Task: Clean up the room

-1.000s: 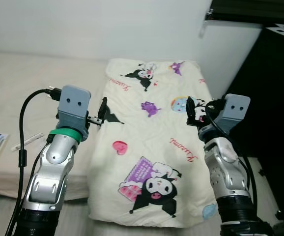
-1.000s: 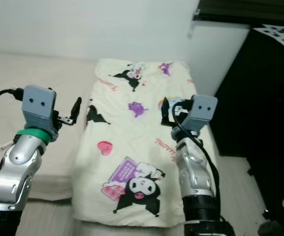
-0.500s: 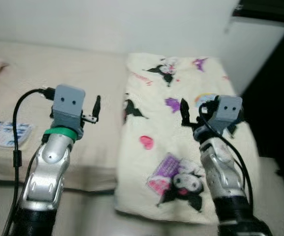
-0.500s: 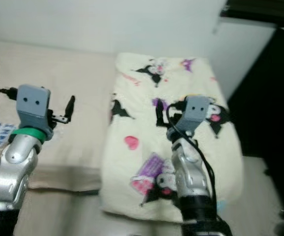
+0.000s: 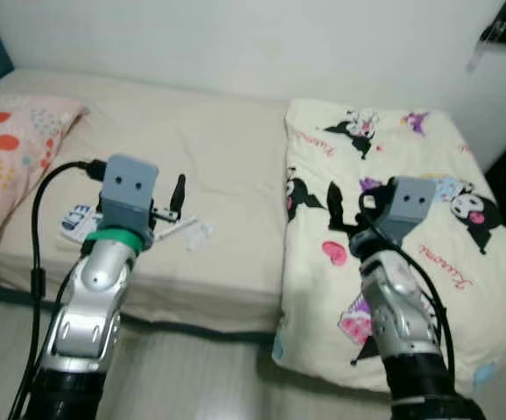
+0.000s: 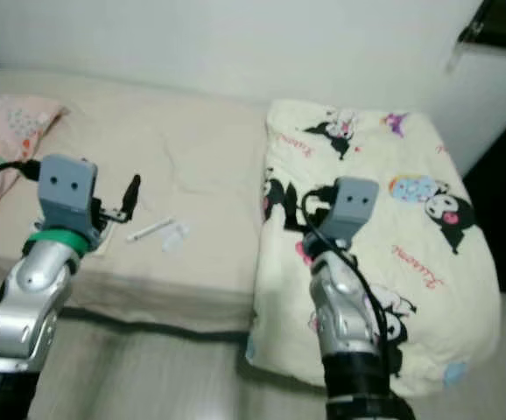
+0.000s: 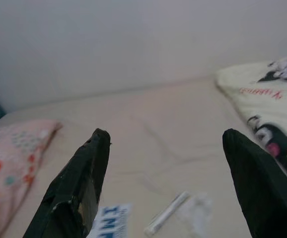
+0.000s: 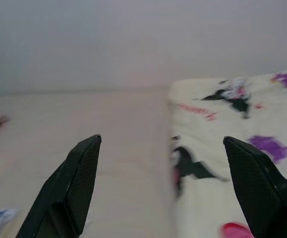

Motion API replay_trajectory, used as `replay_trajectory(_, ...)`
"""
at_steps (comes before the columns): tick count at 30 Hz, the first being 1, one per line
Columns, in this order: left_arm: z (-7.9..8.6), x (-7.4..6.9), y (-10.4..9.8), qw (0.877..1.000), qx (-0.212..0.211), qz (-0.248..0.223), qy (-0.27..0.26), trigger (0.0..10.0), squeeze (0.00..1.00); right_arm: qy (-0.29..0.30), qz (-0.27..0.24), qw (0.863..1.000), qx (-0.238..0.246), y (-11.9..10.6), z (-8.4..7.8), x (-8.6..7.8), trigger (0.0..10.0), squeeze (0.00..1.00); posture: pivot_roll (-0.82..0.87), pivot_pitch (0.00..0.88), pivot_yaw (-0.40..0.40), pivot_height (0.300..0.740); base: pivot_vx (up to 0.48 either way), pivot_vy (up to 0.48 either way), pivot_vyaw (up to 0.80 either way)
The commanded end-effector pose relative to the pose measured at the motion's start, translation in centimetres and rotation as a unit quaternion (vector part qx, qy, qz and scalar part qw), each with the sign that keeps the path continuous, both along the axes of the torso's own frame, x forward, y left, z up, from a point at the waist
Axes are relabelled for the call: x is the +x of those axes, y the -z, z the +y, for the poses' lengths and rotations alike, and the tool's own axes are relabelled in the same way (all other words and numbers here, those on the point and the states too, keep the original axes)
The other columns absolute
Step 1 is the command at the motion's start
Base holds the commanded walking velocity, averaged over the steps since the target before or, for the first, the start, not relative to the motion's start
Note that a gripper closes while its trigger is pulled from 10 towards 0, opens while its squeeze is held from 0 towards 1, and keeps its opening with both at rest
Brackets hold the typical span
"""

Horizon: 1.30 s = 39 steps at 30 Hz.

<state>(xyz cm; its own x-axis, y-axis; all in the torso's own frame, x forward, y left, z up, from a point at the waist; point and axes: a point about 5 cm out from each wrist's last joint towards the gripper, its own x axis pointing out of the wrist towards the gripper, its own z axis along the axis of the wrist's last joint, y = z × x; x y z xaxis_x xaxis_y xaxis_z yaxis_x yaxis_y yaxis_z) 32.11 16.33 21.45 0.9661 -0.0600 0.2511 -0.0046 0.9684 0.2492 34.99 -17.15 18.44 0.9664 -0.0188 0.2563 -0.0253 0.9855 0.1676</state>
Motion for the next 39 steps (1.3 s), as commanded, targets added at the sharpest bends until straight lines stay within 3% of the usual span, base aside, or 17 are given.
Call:
replay_trajectory(1,0.1,-0.1,0.5,1.0,0.01,0.008,-0.004,10.0,0.0,0.003,0.007,1.0,0.0,0.4,-0.1,-0.1,10.0,0.0,0.02,0.096,0.016,0.726,0.0,0.0,0.0)
replay_trajectory(9,0.0,0.1,0.6,1.0,0.019,0.012,-0.005,10.0,0.0,0.004,0.006,1.0,0.001,0.4,-0.1,-0.2,10.0,0.0,0.02,0.098,0.018,0.726,0.0,-0.399,0.0)
replay_trajectory(22,0.2,-0.2,1.2,0.999,0.015,0.028,-0.017,10.0,0.0,0.004,0.006,1.0,0.001,0.5,-0.1,-0.3,10.0,0.0,0.02,0.102,0.02,0.726,0.0,0.0,0.0)
replay_trajectory(31,-0.6,-1.2,1.9,0.999,-0.001,0.031,-0.027,10.0,0.0,-0.043,-0.008,0.999,0.01,0.2,1.2,-0.6,10.0,0.0,0.03,0.103,0.016,0.726,0.0,0.0,0.0)
replay_trajectory(33,-0.9,-1.4,2.1,0.999,-0.005,0.032,-0.032,10.0,0.0,-0.06,-0.006,0.998,-0.007,0.4,1.8,-0.7,10.0,0.0,0.03,0.105,0.012,0.726,0.0,0.0,0.0)
replay_trajectory(39,-1.0,-1.5,2.2,0.999,-0.006,0.034,-0.037,10.0,0.0,-0.053,0.007,0.999,-0.013,0.8,1.6,-0.6,10.0,0.0,0.03,0.107,0.01,0.726,0.0,0.0,0.0)
